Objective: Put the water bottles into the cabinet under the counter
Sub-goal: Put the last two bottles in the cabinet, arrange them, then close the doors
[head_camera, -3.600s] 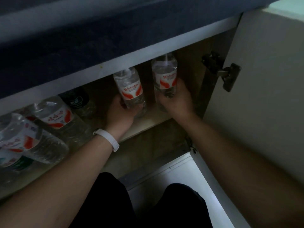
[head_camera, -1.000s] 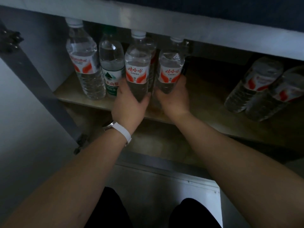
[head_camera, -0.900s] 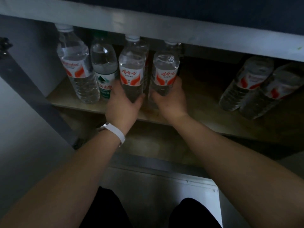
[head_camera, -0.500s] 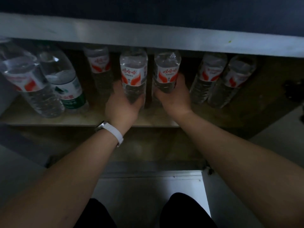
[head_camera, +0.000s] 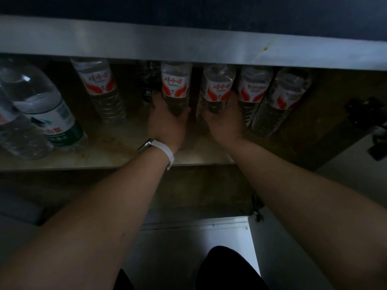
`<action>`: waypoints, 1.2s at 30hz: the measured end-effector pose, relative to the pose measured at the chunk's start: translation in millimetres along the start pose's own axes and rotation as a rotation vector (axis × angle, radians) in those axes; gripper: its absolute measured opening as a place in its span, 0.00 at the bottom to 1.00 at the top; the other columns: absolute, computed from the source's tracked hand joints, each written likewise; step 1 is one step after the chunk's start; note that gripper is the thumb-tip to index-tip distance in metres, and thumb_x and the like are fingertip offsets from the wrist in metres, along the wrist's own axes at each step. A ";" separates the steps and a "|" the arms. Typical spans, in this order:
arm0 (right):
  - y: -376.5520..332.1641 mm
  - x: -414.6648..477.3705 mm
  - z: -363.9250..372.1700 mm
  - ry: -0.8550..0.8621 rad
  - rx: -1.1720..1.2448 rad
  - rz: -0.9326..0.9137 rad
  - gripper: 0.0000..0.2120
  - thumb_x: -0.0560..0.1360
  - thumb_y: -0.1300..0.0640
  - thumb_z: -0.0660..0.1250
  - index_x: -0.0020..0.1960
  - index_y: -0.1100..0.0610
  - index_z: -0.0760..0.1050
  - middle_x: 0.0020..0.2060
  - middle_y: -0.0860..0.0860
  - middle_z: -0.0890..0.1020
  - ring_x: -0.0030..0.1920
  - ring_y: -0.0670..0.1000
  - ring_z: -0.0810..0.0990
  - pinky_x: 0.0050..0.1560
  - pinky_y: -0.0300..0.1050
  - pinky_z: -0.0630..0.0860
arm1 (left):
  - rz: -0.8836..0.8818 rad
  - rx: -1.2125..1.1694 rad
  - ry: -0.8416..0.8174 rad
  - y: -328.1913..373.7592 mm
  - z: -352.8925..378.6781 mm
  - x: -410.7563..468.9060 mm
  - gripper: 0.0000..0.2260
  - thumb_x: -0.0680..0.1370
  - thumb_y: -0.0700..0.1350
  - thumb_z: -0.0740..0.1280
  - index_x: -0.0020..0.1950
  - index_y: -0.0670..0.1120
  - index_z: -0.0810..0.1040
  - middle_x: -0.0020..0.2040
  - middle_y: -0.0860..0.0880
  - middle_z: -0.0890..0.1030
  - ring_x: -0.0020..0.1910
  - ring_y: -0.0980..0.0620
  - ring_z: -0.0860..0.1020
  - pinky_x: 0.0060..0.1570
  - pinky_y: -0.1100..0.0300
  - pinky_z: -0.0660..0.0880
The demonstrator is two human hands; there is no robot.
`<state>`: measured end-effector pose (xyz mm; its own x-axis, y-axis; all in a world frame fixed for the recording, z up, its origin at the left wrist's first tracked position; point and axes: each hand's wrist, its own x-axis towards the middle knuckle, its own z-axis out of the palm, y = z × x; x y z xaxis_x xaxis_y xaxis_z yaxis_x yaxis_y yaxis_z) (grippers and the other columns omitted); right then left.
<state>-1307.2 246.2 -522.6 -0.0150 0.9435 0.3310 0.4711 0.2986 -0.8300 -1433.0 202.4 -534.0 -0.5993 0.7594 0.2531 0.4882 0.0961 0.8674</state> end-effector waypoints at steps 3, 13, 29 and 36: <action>4.6 0.3 3.3 0.011 -0.012 -0.025 0.30 0.73 0.53 0.74 0.70 0.55 0.66 0.68 0.53 0.74 0.69 0.53 0.71 0.62 0.38 0.63 | -0.012 -0.001 0.032 0.5 6.2 -0.5 0.33 0.76 0.52 0.73 0.76 0.44 0.63 0.70 0.41 0.74 0.66 0.39 0.75 0.56 0.57 0.70; 5.4 -5.1 5.9 -0.049 0.028 -0.002 0.33 0.74 0.51 0.73 0.73 0.52 0.61 0.71 0.50 0.70 0.72 0.50 0.67 0.70 0.44 0.63 | -0.041 -0.020 -0.049 -1.3 -2.3 0.6 0.38 0.71 0.54 0.78 0.75 0.46 0.63 0.71 0.43 0.71 0.69 0.42 0.72 0.64 0.52 0.72; -49.8 -68.6 30.4 -0.212 0.013 -0.102 0.31 0.74 0.53 0.71 0.73 0.50 0.63 0.68 0.47 0.69 0.64 0.43 0.69 0.60 0.30 0.66 | -0.088 0.094 0.326 -46.7 -90.0 12.2 0.35 0.75 0.46 0.73 0.78 0.44 0.61 0.73 0.41 0.67 0.72 0.41 0.67 0.66 0.55 0.64; -72.3 -65.0 74.4 -0.416 -0.049 -0.070 0.38 0.76 0.50 0.69 0.79 0.51 0.52 0.77 0.49 0.58 0.75 0.50 0.59 0.67 0.40 0.58 | -0.104 0.048 0.279 -59.1 -82.7 32.6 0.40 0.77 0.52 0.72 0.81 0.45 0.53 0.79 0.43 0.63 0.76 0.43 0.63 0.72 0.53 0.60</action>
<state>-1405.9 174.0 -517.6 -0.3981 0.9019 0.1677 0.4977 0.3660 -0.7863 -1533.9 168.4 -541.6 -0.7956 0.5386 0.2772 0.4400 0.1994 0.8756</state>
